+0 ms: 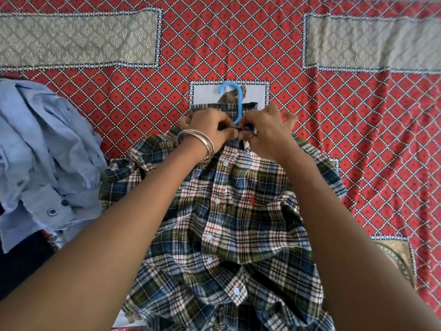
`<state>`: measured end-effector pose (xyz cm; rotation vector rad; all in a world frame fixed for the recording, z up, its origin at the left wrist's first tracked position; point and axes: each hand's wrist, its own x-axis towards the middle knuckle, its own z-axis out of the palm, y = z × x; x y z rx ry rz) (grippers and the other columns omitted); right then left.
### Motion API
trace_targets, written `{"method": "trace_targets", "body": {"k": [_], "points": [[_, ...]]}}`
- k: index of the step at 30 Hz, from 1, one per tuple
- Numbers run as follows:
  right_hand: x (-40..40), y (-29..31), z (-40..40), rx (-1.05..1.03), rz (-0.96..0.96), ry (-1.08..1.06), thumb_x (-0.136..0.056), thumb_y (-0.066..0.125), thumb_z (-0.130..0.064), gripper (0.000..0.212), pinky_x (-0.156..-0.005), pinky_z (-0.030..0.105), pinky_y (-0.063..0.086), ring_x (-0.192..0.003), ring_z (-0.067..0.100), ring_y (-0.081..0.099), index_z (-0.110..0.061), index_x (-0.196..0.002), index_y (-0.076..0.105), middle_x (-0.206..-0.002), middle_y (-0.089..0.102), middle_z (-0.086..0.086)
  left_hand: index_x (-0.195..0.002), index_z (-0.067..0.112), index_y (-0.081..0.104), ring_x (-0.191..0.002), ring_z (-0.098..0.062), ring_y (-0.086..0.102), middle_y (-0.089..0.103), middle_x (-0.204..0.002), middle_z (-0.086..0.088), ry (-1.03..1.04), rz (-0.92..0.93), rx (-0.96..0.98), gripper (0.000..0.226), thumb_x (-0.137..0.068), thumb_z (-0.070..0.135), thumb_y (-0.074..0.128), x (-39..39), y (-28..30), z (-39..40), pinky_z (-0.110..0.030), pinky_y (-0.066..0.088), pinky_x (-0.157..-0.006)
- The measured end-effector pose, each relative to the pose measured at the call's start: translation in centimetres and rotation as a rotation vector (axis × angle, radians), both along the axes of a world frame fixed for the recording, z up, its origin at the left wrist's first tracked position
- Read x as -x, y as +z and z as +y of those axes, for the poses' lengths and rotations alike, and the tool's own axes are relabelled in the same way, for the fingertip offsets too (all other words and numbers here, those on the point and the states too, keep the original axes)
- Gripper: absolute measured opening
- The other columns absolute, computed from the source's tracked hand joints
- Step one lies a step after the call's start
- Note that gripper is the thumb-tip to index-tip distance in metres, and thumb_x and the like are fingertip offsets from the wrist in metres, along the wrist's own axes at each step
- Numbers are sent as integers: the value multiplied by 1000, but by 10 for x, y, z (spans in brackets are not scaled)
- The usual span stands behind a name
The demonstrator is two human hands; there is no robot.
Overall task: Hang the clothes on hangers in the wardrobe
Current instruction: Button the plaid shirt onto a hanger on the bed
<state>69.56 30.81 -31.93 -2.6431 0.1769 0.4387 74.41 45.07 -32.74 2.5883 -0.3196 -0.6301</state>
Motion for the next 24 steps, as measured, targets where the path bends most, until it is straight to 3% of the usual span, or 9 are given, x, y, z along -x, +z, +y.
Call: {"method": "trace_targets", "body": {"k": [2, 5, 8, 11, 13, 16, 18, 21, 24], "points": [[2, -2, -1, -43, 22, -19, -93, 56, -17, 14, -104, 56, 15, -116, 20, 31, -19, -106, 62, -90, 51, -10, -91, 36, 69, -105, -20, 54, 68, -103, 9, 63, 56, 15, 6, -85, 38, 66, 4, -3, -3, -43, 29, -98], [3, -5, 3, -39, 18, -33, -93, 54, -13, 14, -101, 57, 17, -117, 21, 32, -19, -104, 61, -91, 50, -12, -95, 32, 71, -108, -22, 54, 68, -106, 5, 162, 92, 28, 11, -87, 31, 64, 9, -8, -5, -47, 32, -102], [4, -9, 7, -54, 0, -76, -92, 50, -8, 18, -99, 57, 22, -116, 23, 34, -19, -102, 60, -97, 53, -10, -101, 20, 72, -105, -27, 58, 68, -108, -6, 207, 177, 144, 17, -90, 21, 60, 8, -11, -7, -41, 44, -97], [11, -15, 10, -72, -18, -122, -87, 49, -3, 24, -99, 56, 23, -113, 22, 35, -19, -103, 58, -96, 50, -11, -106, 17, 70, -108, -30, 56, 64, -114, -12, 140, 241, 116, 21, -93, 17, 53, 5, -10, -9, -32, 46, -92], [18, -20, 15, -20, -76, -133, -84, 52, -4, 31, -98, 54, 24, -114, 22, 35, -20, -110, 55, -108, 52, -8, -104, 19, 67, -106, -32, 56, 62, -116, -16, 116, 307, 104, 21, -94, 17, 49, 4, -10, -8, -31, 44, -85], [30, -23, 25, -29, -232, -284, -83, 61, -12, 40, -97, 49, 24, -122, 23, 27, -23, -121, 52, -128, 42, 0, -106, 19, 65, -107, -33, 55, 60, -118, -18, 145, 336, 118, 22, -95, 18, 46, 7, -12, -5, -36, 45, -89], [35, -21, 29, -145, -224, -380, -84, 69, -29, 38, -96, 45, 25, -124, 22, 25, -27, -119, 55, -131, 39, 1, -104, 16, 65, -97, -27, 59, 64, -107, -12, 231, 309, 236, 20, -95, 12, 48, 14, -12, -3, -33, 47, -84], [41, -22, 27, -190, -77, -288, -82, 72, -40, 41, -95, 43, 27, -126, 23, 23, -33, -120, 59, -134, 36, 1, -115, 16, 56, -76, -13, 58, 61, -79, 2, 361, 369, 511, 29, -90, 0, 53, 24, -12, 0, -20, 48, -68], [39, -15, 15, -247, -41, -312, -91, 63, -30, 34, -105, 54, 25, -132, 26, 19, -34, -125, 60, -142, 34, 4, -128, 17, 46, -84, -3, 59, 66, -90, 5, 373, 251, 613, 49, -86, -3, 59, 28, -16, 8, -15, 48, -79]]}}
